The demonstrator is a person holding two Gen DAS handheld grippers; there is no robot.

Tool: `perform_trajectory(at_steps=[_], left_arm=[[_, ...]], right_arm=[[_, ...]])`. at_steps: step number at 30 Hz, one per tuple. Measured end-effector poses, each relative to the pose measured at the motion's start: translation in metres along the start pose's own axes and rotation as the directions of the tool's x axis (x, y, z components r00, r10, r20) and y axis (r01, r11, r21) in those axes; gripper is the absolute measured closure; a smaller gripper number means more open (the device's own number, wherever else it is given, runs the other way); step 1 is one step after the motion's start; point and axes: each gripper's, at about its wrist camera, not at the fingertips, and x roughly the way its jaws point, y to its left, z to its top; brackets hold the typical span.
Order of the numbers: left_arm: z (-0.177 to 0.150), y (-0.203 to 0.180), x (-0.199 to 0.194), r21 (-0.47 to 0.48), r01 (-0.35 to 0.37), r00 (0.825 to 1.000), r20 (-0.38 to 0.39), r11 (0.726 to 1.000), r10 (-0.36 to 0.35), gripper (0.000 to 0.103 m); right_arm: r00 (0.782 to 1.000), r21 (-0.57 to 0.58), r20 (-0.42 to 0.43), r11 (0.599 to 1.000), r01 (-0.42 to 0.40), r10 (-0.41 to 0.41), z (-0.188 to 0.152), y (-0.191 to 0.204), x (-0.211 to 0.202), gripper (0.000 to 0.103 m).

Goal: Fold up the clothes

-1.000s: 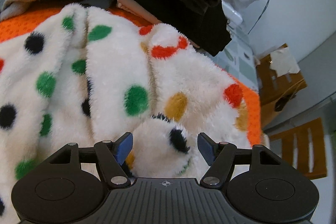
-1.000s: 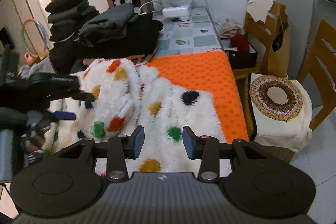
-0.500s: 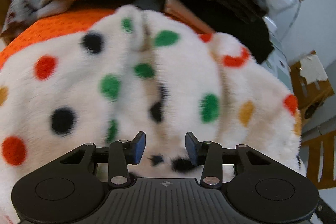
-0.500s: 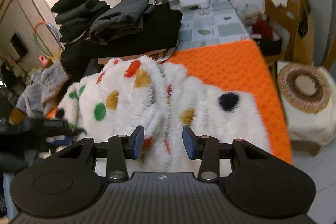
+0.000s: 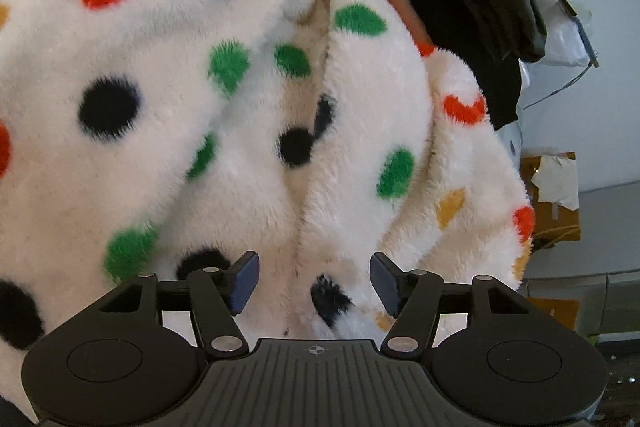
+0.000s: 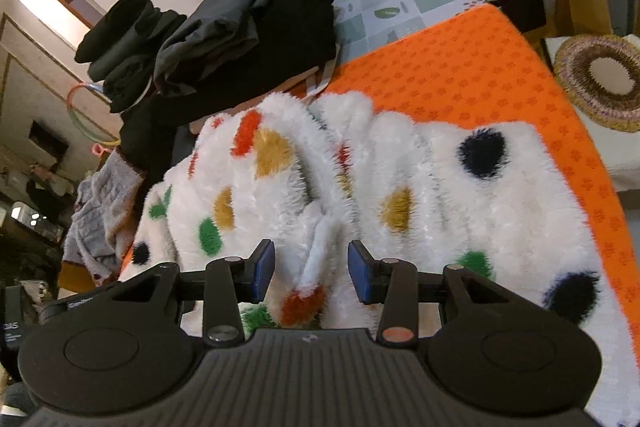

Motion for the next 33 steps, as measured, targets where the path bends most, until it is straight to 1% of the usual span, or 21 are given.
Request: perform_trajectory(at_steps=[3,4,6,7,8,10,12,14,15,16,18,19,21,23,26,27,28,30,31,32,33], left_arm=[[-0.003,0.004,0.006,-0.022,0.01,0.999,-0.032,1.0,-0.01,0.039],[-0.003,0.007,0.008,-0.033,0.015,0.999,-0.042,0.999,-0.017,0.041],[-0.004,0.012,0.011,-0.035,0.028,0.999,-0.044,0.999,-0.029,0.07],[-0.003,0.014,0.009,-0.033,0.039,0.999,-0.036,0.999,-0.041,0.09],[-0.002,0.016,0.006,-0.031,0.051,0.998,-0.026,0.998,-0.052,0.09],[0.001,0.018,-0.009,-0.014,0.073,0.997,0.037,0.997,-0.072,0.092],[0.008,0.014,-0.032,0.017,0.087,0.99,0.111,0.996,-0.088,0.092],[0.016,0.011,-0.065,0.042,0.112,0.974,0.195,0.993,-0.118,0.092],[0.021,0.009,-0.084,0.058,0.137,0.961,0.233,0.989,-0.147,0.092],[0.026,0.006,-0.103,0.075,0.165,0.946,0.269,0.983,-0.179,0.092],[0.037,0.001,-0.141,0.113,0.218,0.909,0.338,0.969,-0.244,0.092],[0.041,-0.003,-0.16,0.145,0.242,0.89,0.362,0.959,-0.279,0.092],[0.044,-0.012,-0.189,0.225,0.27,0.861,0.38,0.936,-0.339,0.092],[0.043,-0.015,-0.21,0.296,0.278,0.848,0.37,0.914,-0.378,0.092],[0.033,-0.008,-0.222,0.383,0.255,0.862,0.326,0.888,-0.388,0.092],[0.029,-0.001,-0.221,0.409,0.24,0.872,0.307,0.881,-0.38,0.092],[0.025,0.009,-0.217,0.426,0.216,0.891,0.281,0.879,-0.356,0.092],[0.019,0.034,-0.2,0.448,0.198,0.931,0.193,0.872,-0.311,0.091],[0.014,0.047,-0.188,0.465,0.171,0.951,0.153,0.869,-0.269,0.09],[0.009,0.061,-0.173,0.481,0.133,0.972,0.108,0.866,-0.209,0.088],[0.006,0.074,-0.163,0.483,0.108,0.984,0.075,0.869,-0.164,0.088]], right_arm=[[1.0,-0.01,-0.018,1.0,0.003,-0.003,-0.001,-0.001,0.006,0.057],[1.0,-0.015,-0.023,1.0,0.011,-0.011,-0.002,-0.002,0.008,0.057],[0.999,-0.014,-0.034,1.0,0.024,-0.024,-0.003,-0.007,0.013,0.059],[0.999,-0.003,-0.035,1.0,0.02,-0.02,-0.004,-0.01,0.014,0.069],[0.999,0.007,-0.037,1.0,0.016,-0.015,-0.004,-0.013,0.015,0.083],[0.999,0.028,-0.038,1.0,0.007,-0.006,-0.004,-0.019,0.015,0.09],[1.0,0.044,-0.017,0.999,-0.006,0.007,-0.003,-0.019,0.008,0.093],[0.999,0.068,0.016,0.997,-0.03,0.029,0.0,-0.016,-0.006,0.094],[0.998,0.086,0.039,0.995,-0.051,0.047,0.002,-0.013,-0.015,0.094],[0.994,0.111,0.071,0.99,-0.087,0.079,0.005,-0.01,-0.027,0.094],[0.982,0.147,0.134,0.977,-0.154,0.134,0.01,-0.003,-0.049,0.094],[0.977,0.135,0.157,0.977,-0.167,0.146,0.007,0.004,-0.06,0.094],[0.965,0.111,0.2,0.975,-0.193,0.168,-0.001,0.019,-0.08,0.094],[0.951,0.085,0.243,0.972,-0.217,0.191,-0.008,0.033,-0.1,0.094],[0.925,0.044,0.305,0.967,-0.251,0.226,-0.019,0.054,-0.13,0.094],[0.915,0.03,0.325,0.965,-0.262,0.238,-0.023,0.062,-0.14,0.094],[0.913,0.021,0.332,0.966,-0.257,0.236,-0.03,0.066,-0.147,0.094],[0.949,0.04,0.276,0.985,-0.17,0.152,-0.058,0.06,-0.144,0.094],[0.963,0.047,0.245,0.991,-0.125,0.109,-0.072,0.054,-0.14,0.093],[0.976,0.05,0.212,0.997,-0.057,0.045,-0.087,0.049,-0.132,0.09],[0.984,0.052,0.18,0.999,0.009,-0.019,-0.101,0.044,-0.124,0.086]])
